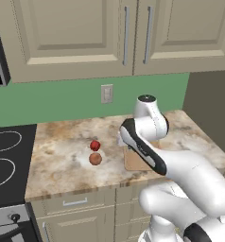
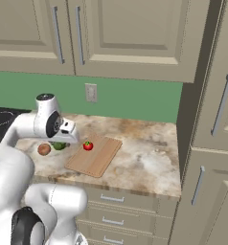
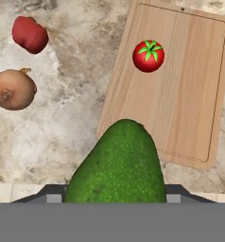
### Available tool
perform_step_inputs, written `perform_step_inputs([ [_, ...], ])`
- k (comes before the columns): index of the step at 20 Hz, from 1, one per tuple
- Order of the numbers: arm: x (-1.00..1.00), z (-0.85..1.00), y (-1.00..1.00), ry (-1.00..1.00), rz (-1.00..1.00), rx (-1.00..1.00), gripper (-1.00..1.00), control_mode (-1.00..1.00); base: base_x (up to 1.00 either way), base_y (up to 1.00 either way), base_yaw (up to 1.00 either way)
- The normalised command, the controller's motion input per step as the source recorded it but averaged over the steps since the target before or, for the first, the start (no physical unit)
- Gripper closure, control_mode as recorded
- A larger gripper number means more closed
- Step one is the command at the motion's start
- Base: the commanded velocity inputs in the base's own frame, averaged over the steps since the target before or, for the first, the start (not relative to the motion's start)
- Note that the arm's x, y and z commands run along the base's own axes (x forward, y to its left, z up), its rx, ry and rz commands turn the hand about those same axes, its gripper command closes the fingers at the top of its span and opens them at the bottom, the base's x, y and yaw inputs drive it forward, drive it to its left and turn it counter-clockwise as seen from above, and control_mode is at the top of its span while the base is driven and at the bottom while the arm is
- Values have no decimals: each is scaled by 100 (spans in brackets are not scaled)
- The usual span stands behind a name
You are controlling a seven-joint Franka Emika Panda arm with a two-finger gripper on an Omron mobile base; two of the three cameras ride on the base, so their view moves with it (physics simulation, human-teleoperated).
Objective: Place the avocado, onion, tomato, and bell pepper on the cutting board.
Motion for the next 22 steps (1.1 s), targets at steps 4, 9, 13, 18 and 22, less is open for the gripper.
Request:
perform_step_inputs([
  [4,-40,57,-73,-12,0,-2,100,-100,0,0,0],
  [9,-6,40,-66,-10,0,-3,100,-100,0,0,0],
  [13,7,25,-56,-1,0,-1,100,-100,0,0,0],
  [18,32,6,-44,0,0,0,100,-100,0,0,0],
  [22,50,-1,-21,0,1,0,100,-100,0,0,0],
])
